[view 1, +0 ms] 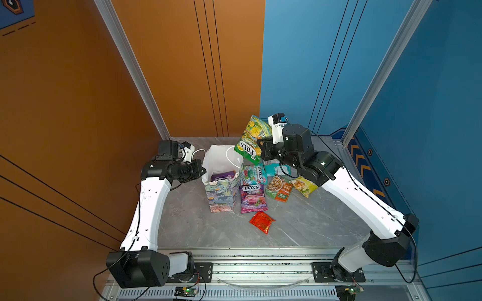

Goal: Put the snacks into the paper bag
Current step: 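Carry the green bag with the right gripper over the paper bag opening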

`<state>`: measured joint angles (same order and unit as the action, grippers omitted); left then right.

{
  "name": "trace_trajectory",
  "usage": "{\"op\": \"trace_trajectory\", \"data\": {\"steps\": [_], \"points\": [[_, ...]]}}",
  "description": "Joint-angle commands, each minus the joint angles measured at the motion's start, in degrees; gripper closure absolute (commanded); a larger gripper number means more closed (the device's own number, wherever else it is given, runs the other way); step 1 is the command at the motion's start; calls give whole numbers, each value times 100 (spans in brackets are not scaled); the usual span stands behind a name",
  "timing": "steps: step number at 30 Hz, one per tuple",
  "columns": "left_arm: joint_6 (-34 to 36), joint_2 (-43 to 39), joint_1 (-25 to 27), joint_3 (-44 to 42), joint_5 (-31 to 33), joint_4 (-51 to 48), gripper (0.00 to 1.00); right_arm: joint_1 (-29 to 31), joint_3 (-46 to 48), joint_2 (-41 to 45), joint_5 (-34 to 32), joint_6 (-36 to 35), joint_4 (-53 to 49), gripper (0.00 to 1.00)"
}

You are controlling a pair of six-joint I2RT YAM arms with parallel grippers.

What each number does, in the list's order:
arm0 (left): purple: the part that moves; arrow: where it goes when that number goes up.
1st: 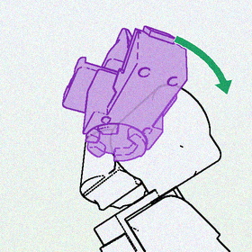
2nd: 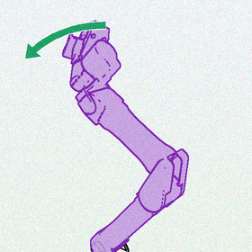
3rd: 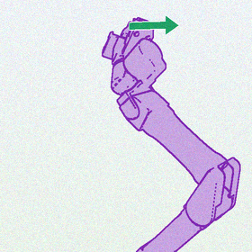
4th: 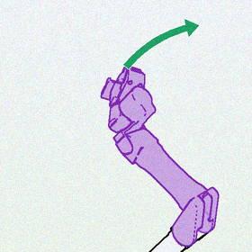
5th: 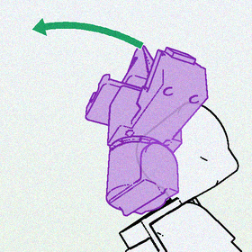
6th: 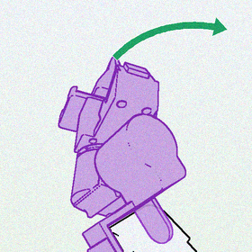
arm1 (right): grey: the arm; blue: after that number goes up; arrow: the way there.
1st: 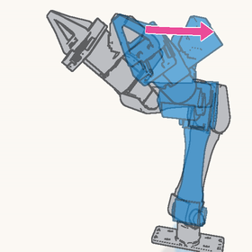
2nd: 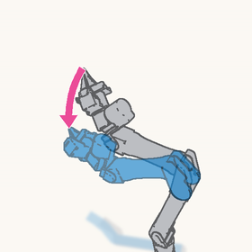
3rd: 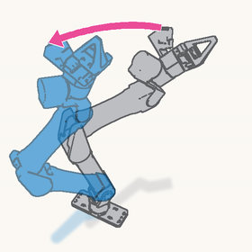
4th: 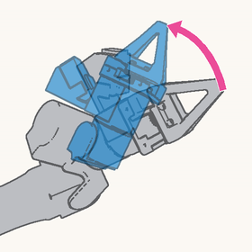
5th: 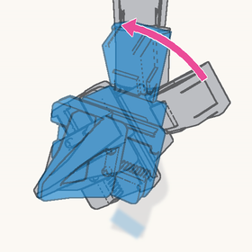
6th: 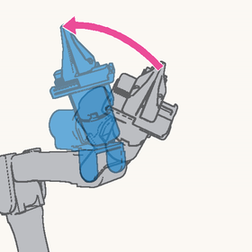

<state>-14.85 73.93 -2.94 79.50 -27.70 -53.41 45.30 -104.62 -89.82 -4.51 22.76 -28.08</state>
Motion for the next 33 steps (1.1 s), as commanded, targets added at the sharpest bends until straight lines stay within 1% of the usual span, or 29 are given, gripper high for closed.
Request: {"op": "trace_trajectory", "data": {"steps": [1,8,16,20,25,33], "points": [[-27,-80,39,-10,-253,210,100,131,-577,-145,72,-324,56,100],[-28,-70,44,-11,-271,211,100,364,-1420,-565,111,-526,32,100],[-35,-107,39,-49,-265,215,100,635,-2545,-1508,393,-553,-187,100],[-35,-109,40,-40,-291,213,100,695,-3003,-1962,598,-447,-308,100],[-35,-140,39,-40,-292,216,100,708,-3133,-2261,716,-296,-286,100],[-35,-139,31,-32,-290,217,100,626,-3101,-2529,610,-153,-337,100]]}}
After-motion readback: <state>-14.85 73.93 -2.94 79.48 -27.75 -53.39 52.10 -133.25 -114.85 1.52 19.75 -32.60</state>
